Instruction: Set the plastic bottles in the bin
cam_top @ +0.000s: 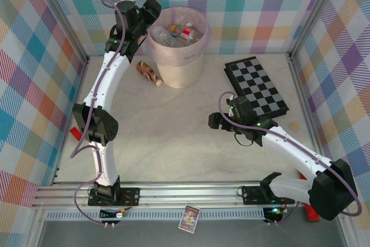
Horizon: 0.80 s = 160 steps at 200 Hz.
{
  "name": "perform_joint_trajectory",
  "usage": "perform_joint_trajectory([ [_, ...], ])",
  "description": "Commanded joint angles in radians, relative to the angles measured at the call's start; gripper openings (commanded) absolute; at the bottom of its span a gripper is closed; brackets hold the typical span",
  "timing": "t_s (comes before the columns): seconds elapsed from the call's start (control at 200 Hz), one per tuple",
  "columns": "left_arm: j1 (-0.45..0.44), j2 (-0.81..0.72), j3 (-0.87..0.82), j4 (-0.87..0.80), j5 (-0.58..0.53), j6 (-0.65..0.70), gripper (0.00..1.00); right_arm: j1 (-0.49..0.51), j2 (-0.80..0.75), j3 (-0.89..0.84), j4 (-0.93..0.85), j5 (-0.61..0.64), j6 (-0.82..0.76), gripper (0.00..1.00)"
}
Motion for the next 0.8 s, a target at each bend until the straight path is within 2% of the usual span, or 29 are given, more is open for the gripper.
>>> perform_joint_trajectory([
  [0.0, -0.027, -0.001, 0.032, 0.037, 0.075, 0.029, 0.53, -0.008, -0.003, -0.003, 0.002, 0.001, 0.004, 0.92],
  [0.295, -0.041, 0.003, -0.081, -0.005, 0.080, 0.024, 0.37, -0.008, 0.003, -0.003, 0.005, -0.001, 0.006, 0.92],
  [0.605, -0.043, 0.082, -0.071, -0.086, 0.092, 0.039, 0.32, -0.008, 0.016, -0.002, 0.017, -0.009, 0.008, 0.92],
  [0.795, -0.063, 0.144, -0.014, -0.147, 0.143, 0.048, 0.30, -0.008, 0.033, -0.001, 0.030, -0.020, 0.013, 0.92],
])
